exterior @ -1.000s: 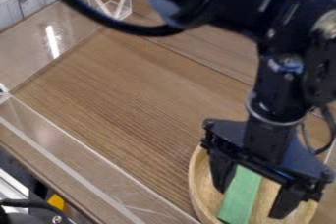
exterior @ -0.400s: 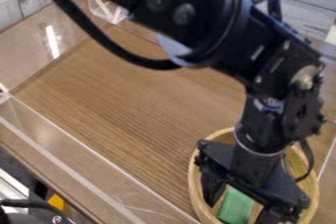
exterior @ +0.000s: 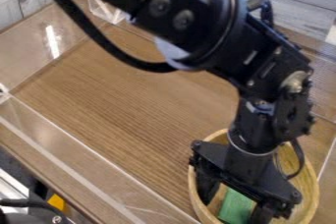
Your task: Remove the green block from inside the brown bowl and put it on the table
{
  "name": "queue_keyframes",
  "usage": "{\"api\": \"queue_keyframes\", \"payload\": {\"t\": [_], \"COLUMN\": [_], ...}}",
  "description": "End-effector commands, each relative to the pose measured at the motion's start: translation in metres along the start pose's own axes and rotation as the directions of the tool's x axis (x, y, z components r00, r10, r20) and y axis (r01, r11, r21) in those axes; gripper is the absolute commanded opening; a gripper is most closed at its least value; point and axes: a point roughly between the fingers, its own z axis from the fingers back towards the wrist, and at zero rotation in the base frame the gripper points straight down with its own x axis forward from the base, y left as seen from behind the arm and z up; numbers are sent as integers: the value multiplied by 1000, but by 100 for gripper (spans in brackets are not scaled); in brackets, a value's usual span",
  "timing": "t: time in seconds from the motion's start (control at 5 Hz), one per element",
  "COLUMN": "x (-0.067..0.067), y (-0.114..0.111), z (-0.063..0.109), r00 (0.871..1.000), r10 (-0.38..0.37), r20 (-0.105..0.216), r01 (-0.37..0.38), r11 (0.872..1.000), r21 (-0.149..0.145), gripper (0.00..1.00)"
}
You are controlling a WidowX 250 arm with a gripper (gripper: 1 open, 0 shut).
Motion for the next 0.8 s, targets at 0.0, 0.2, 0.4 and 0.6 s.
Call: {"api": "queue_keyframes", "payload": {"t": [0.0, 0.2, 0.4, 0.6], "x": [-1, -1, 4, 10], "y": [6, 11, 8, 5], "z": [-4, -12, -12, -12], "r00": [1000, 1000, 1000, 1000], "r10": [4, 7, 4, 2], "r20": [18, 20, 19, 19], "r01": [-4, -7, -5, -2], "r11": [1000, 1000, 1000, 1000], "r21": [-3, 3, 8, 12], "gripper": [100, 100, 100, 100]}}
